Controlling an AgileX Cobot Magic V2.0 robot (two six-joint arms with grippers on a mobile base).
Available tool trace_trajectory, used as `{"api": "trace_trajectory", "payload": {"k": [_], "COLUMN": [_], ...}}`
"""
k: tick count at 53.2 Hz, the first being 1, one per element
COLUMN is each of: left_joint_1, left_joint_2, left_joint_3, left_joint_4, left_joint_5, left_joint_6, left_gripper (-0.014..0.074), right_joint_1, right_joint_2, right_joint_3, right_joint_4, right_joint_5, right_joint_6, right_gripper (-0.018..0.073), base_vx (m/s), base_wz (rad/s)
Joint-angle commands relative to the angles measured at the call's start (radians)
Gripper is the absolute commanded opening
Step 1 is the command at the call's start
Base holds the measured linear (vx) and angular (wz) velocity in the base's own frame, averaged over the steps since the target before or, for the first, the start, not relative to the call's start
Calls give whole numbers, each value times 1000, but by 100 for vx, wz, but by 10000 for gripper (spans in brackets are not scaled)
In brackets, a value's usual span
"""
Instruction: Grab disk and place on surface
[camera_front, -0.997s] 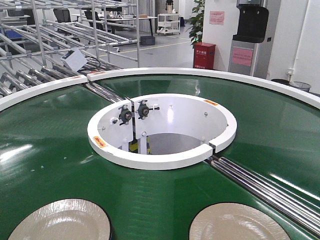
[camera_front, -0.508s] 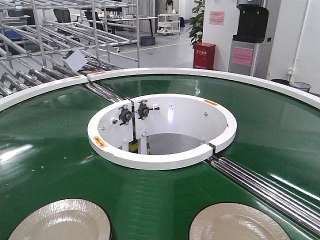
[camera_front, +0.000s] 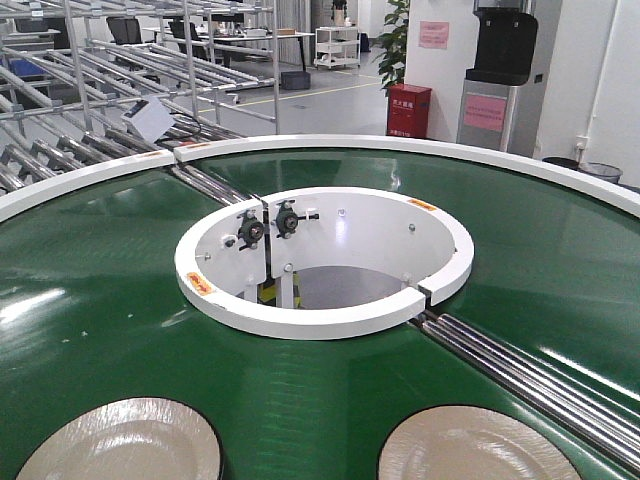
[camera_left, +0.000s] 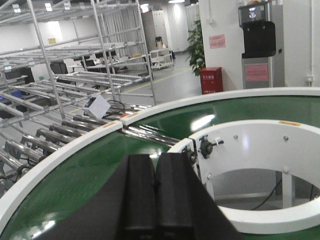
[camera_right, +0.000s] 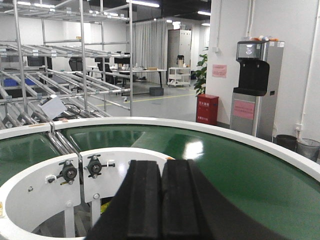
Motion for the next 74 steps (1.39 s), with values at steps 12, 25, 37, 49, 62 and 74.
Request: {"api": "trace_trajectory", "payload": {"k": [12, 25, 37, 49, 62, 74], "left_joint_1": [1, 1, 1, 1, 1, 20], "left_joint_2": [-1, -1, -2, 53, 313, 550], "left_joint_3": [-37, -37, -37, -45, -181, -322], "left_joint_4": [-4, -4, -60, -117, -302, -624], "left_joint_5": [-70, -70, -13, 226, 532, 821], "left_joint_6": [3, 3, -59, -60, 49, 267], "left_gripper": [283, 597, 601, 515, 451, 401], "right_joint_1": [-3, -3, -3, -4, -4, -23], "right_joint_2": [-8, -8, -8, 40, 262, 491], "right_joint_3": [-37, -37, -37, -100, -245, -314], "right_joint_4": [-6, -6, 33, 92, 299, 833], "right_joint_5": [-52, -66, -53, 253, 600, 779], "right_joint_6": [-2, -1, 6, 5, -37, -408], "right_gripper": [421, 708, 682, 561, 438, 378], "base_vx": [0, 0, 0, 0, 0, 0], "base_wz": [0, 0, 0, 0, 0, 0]}}
